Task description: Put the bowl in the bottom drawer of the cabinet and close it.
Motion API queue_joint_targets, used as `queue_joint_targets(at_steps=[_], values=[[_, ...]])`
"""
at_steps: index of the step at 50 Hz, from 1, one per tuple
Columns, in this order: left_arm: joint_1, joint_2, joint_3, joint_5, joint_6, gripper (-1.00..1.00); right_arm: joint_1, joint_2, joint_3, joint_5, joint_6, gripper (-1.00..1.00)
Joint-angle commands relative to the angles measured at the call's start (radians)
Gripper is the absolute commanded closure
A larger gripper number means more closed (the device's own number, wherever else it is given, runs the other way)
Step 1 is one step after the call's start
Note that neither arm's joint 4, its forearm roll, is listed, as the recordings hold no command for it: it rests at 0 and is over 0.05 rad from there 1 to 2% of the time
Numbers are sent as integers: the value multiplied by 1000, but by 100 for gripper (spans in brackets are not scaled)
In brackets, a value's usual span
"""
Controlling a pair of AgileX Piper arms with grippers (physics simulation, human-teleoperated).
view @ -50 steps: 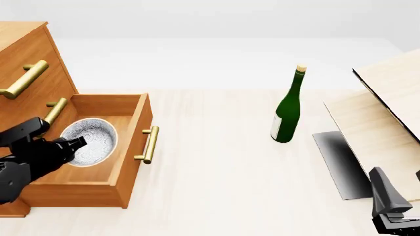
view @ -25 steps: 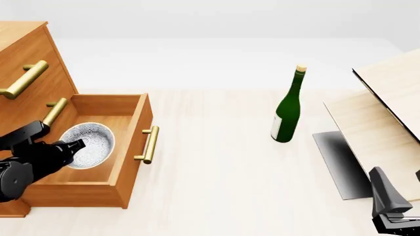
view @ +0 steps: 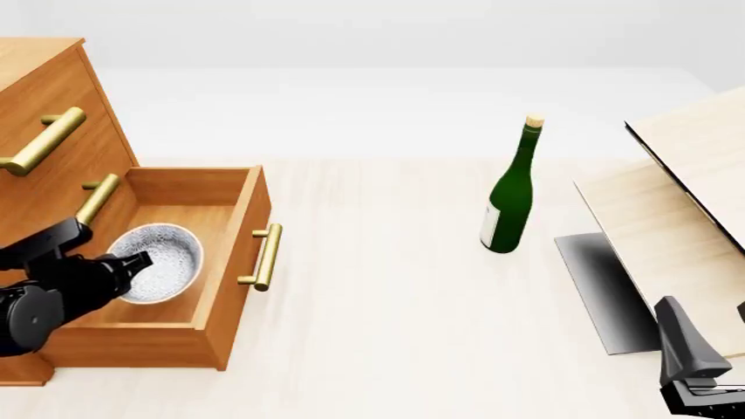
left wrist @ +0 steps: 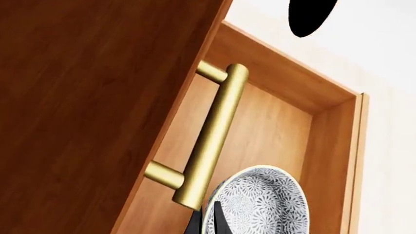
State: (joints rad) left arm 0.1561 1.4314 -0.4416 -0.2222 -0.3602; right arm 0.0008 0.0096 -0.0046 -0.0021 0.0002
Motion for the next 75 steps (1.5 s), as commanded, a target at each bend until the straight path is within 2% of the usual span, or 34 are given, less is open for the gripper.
queue_joint_targets(at_steps=[1, 2, 3, 20, 59, 75], values=[[1, 14, -7, -2, -9, 100, 0, -1, 0, 0, 0, -100], [1, 16, -7, -2, -9, 100, 0, -1, 0, 0, 0, -100], [1, 14, -7, -2, -6, -100, 0, -1, 0, 0, 0, -100], [11, 2, -7, 6, 6, -100, 0, -1, 0, 0, 0, -100], [-21, -200, 30, 93, 21, -100, 0, -1, 0, 0, 0, -100], [-42, -301, 41, 124, 48, -100, 0, -1, 0, 0, 0, -100]])
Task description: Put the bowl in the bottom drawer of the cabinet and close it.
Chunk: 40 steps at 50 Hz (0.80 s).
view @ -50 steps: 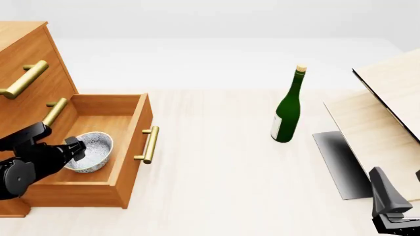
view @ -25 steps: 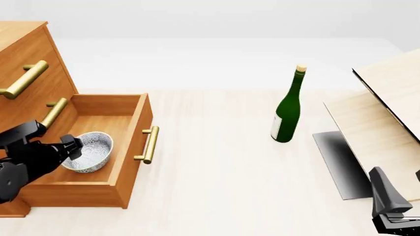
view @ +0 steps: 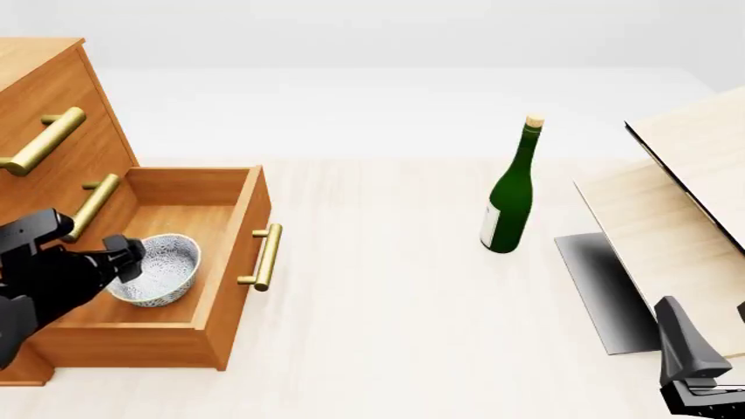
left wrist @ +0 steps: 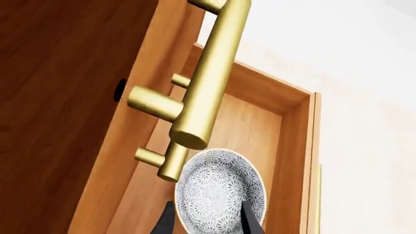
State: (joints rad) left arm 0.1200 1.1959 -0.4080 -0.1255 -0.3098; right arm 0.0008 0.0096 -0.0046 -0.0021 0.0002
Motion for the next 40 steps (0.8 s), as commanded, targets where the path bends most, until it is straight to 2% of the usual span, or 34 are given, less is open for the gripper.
queue_joint_targets(at_steps=[1, 12, 14, 20, 22, 40], values=[[-6, -81, 10, 27, 8, -100, 0, -1, 0, 0, 0, -100], [-33, -132, 17, 50, 16, -100, 0, -1, 0, 0, 0, -100], [-62, -158, 23, 58, 15, -100, 0, -1, 0, 0, 0, -100], [-69, -165, 26, 56, 22, -100, 0, -1, 0, 0, 0, -100], [-105, -177, 30, 54, 18, -100, 0, -1, 0, 0, 0, -100], [-181, -219, 38, 76, 9, -100, 0, -1, 0, 0, 0, -100]])
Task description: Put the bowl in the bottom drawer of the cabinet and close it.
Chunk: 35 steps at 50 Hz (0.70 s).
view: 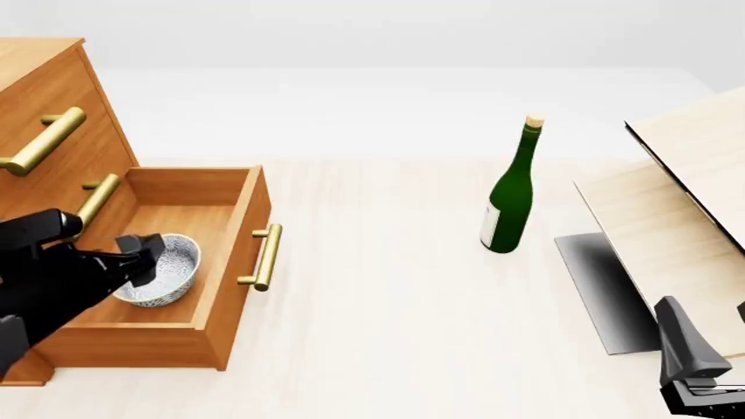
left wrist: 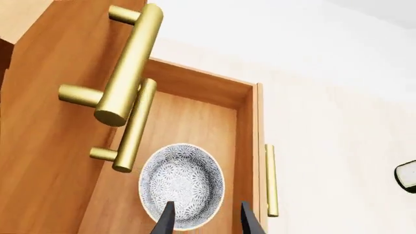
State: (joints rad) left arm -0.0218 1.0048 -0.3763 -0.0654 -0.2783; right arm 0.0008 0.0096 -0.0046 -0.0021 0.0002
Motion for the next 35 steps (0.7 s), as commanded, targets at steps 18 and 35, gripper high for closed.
queue_joint_targets(at_steps=[18, 35], values=[[-101, -79, -15, 49, 16, -100, 0, -1, 0, 0, 0, -100], [-194, -89, -44, 61, 54, -100, 0, -1, 0, 0, 0, -100]])
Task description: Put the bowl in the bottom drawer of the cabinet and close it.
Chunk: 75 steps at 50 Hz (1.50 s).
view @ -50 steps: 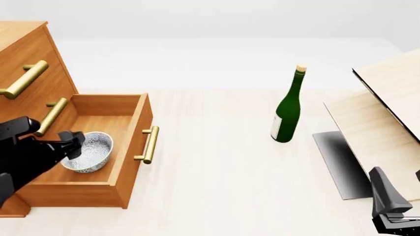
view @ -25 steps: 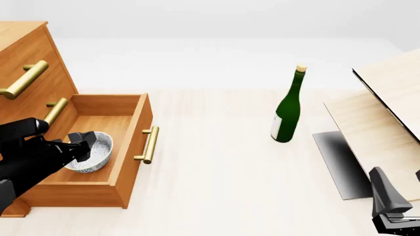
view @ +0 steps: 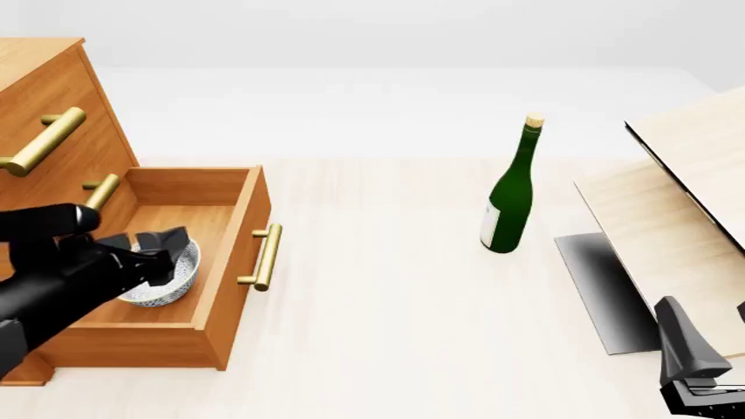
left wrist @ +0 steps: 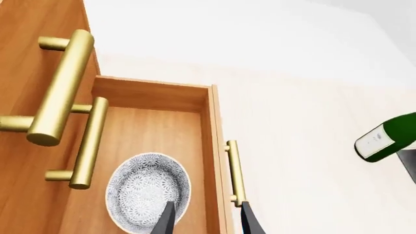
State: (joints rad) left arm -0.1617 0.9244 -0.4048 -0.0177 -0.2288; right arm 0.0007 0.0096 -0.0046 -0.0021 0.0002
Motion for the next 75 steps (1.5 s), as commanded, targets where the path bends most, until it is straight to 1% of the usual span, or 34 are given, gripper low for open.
queue_joint_targets(at_steps=[1, 4, 12, 38, 43, 52, 62, 75], values=[[-54, -9, -16, 13, 5, -100, 0, -1, 0, 0, 0, -100], [-80, -15, -20, 18, 10, -100, 0, -1, 0, 0, 0, -100], [-119, -33, -22, 26, 20, -100, 0, -1, 0, 0, 0, -100], [-207, -63, -14, 40, 46, -100, 0, -1, 0, 0, 0, -100], [-219, -55, -15, 36, 46, -100, 0, -1, 0, 0, 0, -100], [-238, -49, -20, 33, 75, -100, 0, -1, 0, 0, 0, -100], [-279, -52, -29, 39, 96, -100, 0, -1, 0, 0, 0, -100], [-324, -21, -39, 19, 117, -100, 0, -1, 0, 0, 0, -100]])
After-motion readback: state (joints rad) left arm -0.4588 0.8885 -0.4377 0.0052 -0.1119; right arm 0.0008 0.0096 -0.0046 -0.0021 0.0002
